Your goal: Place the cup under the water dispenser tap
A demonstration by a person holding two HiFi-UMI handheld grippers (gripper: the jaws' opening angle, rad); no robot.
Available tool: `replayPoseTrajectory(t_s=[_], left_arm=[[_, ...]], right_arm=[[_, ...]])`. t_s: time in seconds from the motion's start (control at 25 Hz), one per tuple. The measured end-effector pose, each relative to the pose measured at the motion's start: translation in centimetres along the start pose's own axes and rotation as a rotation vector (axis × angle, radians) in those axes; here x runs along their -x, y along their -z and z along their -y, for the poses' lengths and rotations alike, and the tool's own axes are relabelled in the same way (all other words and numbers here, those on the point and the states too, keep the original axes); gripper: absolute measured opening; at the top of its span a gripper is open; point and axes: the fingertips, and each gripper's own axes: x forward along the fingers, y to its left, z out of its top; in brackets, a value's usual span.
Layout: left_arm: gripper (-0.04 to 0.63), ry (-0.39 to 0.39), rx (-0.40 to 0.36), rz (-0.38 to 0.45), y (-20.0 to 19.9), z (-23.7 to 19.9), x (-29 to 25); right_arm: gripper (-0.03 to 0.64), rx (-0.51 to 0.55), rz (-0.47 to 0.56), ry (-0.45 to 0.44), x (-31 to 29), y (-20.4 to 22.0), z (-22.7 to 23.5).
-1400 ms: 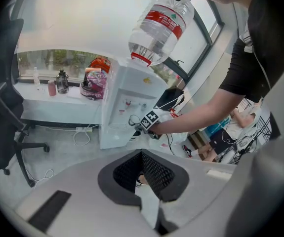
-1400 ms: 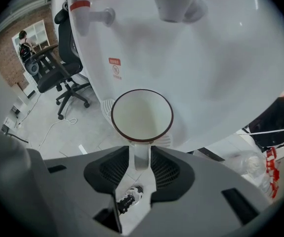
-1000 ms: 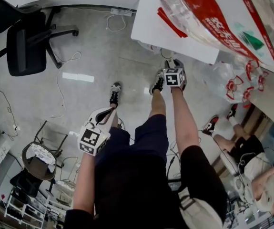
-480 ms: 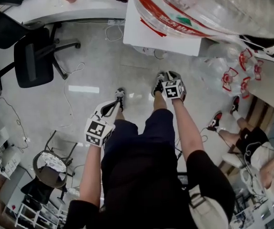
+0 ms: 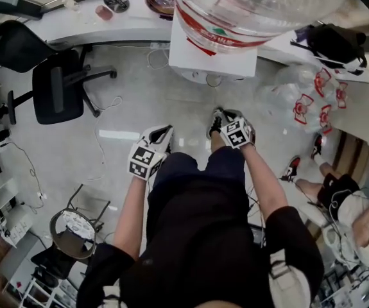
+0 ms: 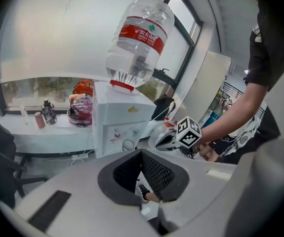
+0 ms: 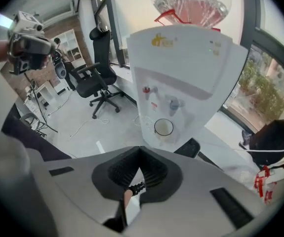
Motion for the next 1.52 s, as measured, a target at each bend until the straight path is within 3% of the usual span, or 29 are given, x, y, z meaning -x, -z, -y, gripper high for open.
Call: replayPoseTrajectory(t_s=[0.76,0.92,1.12,1.52], left_arm=[[-0.001,0.216,-0.195,0.073,-8.3,3.7,0.1],[-0.002,0.241,-0.218,0.091,-9.4,4.5,1.1],[-0.002,0.258,-0.223,0.088,-9.1,3.9,1.8],[-0.002,0.276,-0.213,0.088,-8.8,3.5,2.1]], right_arm=[[-0.005,-0.095,0.429,0.133,17.9,-11.9,-2.5],[-0.005,-0.105,0.457,0.146,18.7,-12.2,-3.6],[-0.005,-0.194,0.508,0.185,19.3,-12.6,-3.5],[-0.005,-0.230,0.531,0.194,19.7,-13.0,-4.5]])
